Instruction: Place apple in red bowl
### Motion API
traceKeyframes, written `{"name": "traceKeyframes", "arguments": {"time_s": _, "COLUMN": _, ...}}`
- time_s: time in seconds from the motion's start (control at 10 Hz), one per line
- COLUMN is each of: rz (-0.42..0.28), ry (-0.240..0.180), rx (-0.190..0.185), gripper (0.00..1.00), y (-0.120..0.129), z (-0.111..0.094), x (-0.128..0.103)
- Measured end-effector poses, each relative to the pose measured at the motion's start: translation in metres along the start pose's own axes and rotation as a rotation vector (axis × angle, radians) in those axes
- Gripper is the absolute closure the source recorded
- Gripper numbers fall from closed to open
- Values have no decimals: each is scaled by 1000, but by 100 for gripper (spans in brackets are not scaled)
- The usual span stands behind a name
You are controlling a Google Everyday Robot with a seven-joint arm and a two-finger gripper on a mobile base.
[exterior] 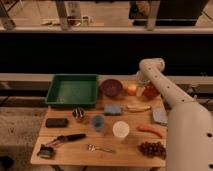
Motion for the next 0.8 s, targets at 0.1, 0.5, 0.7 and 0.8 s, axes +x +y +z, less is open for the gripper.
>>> {"name": "traceKeyframes", "arguments": {"time_s": 0.1, "rz": -19, "ry": -9, "rx": 14, "gripper": 20, "y": -3, "z": 3, "x": 0}}
{"name": "traceKeyframes", "arguments": {"time_s": 0.5, "rz": -85, "ry": -44, "rx": 68, "gripper": 20, "y": -12, "z": 10, "x": -13}}
{"name": "traceKeyframes", "arguments": {"time_s": 0.7, "rz": -98, "ry": -53, "rx": 81, "gripper": 20, "y": -15, "z": 14, "x": -18}}
{"name": "traceKeyframes", "arguments": {"time_s": 0.8, "rz": -102, "ry": -56, "rx": 83, "gripper": 20, "y": -15, "z": 17, "x": -19}}
